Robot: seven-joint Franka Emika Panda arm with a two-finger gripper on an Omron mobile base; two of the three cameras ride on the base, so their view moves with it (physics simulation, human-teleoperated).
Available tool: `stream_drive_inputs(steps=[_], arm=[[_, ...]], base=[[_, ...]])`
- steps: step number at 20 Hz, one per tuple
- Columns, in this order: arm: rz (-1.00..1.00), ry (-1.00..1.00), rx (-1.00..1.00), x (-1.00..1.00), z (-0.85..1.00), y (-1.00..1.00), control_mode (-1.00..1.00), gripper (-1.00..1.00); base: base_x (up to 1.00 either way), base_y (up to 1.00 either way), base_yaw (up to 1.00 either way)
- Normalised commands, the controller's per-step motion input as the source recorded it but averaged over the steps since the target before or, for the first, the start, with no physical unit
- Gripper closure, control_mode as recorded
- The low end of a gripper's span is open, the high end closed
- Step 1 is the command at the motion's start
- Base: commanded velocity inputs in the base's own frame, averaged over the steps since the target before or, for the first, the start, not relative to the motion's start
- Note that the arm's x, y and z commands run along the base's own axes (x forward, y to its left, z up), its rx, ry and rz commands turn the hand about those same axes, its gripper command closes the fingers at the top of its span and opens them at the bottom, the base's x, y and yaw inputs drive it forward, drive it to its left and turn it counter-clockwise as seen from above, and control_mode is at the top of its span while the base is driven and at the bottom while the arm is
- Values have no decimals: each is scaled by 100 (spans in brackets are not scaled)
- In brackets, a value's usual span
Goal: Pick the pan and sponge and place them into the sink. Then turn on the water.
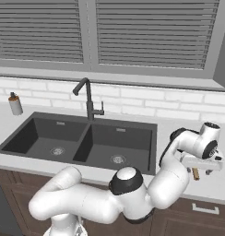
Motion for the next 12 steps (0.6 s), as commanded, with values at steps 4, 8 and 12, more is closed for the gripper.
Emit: stream_drive_inputs(steps=[4,8,12], arm=[[0,0,0,0,-52,1,-100,-100],[-1,0,0,0,-59,27,-100,100],[-3,0,0,0,-68,26,-100,100]], base=[[0,0,0],[0,0,0],[0,0,0]])
